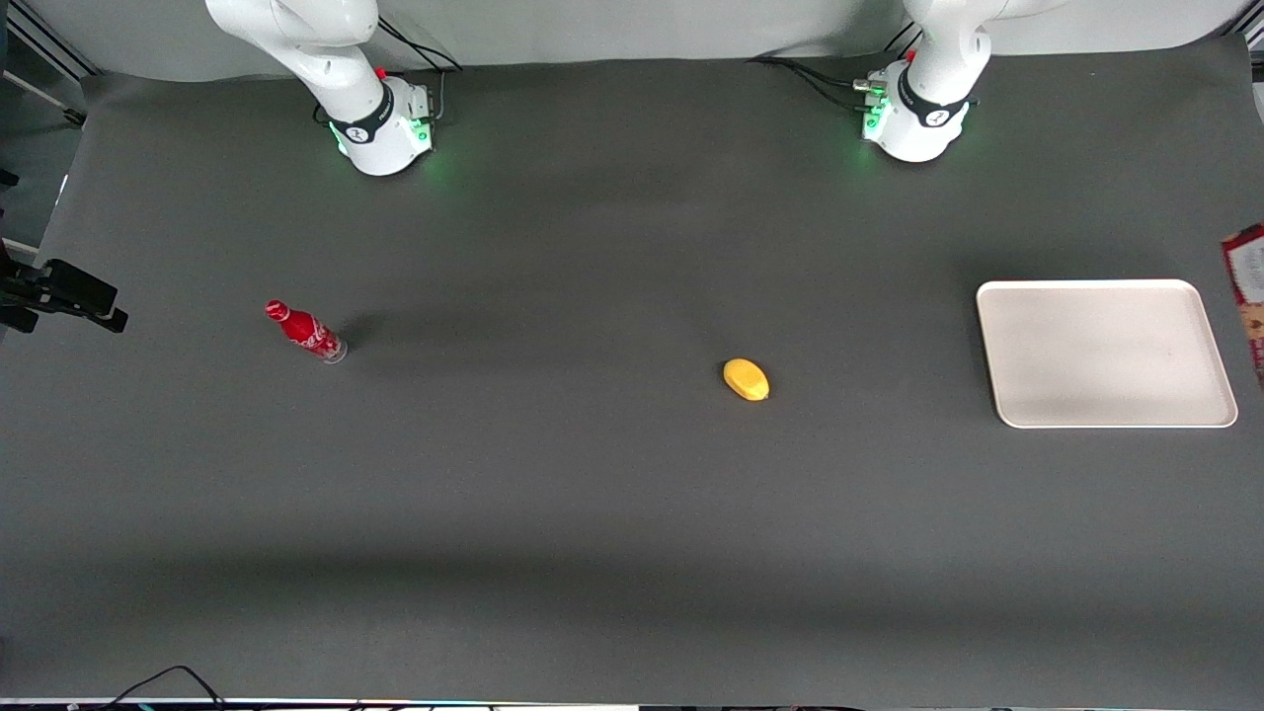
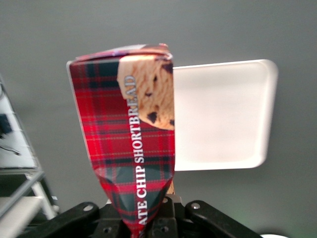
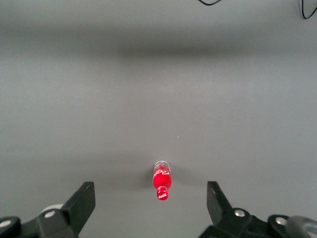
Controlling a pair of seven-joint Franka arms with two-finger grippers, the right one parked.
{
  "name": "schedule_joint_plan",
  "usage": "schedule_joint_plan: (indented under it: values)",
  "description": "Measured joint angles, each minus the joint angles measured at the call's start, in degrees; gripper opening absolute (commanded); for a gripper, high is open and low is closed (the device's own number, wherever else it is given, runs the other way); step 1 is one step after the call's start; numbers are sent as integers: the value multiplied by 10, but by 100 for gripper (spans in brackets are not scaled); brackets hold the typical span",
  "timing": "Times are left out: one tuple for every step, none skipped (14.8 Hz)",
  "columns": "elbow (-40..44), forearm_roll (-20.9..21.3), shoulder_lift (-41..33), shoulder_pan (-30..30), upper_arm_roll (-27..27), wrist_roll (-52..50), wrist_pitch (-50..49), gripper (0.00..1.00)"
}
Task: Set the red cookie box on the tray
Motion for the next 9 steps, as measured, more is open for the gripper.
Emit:
schedule_joint_plan:
  values:
    - [-1,-2,24,4,25,37,30,0]
    - [-2,-9,50,9,43,61,62,0]
    - [-7,-23,74,16,54,77,96,0]
    - [-17,-40,95,25,61,92,134,0]
    - [-34,-55,112,33,66,108,172,0]
    - [-54,-69,126,38,70,121,205,0]
    - [-75,-84,137,41,74,136,237,0]
    - [-96,-100,146,44,76,155,266,0]
    - [-113,-118,154,46,78,174,295,0]
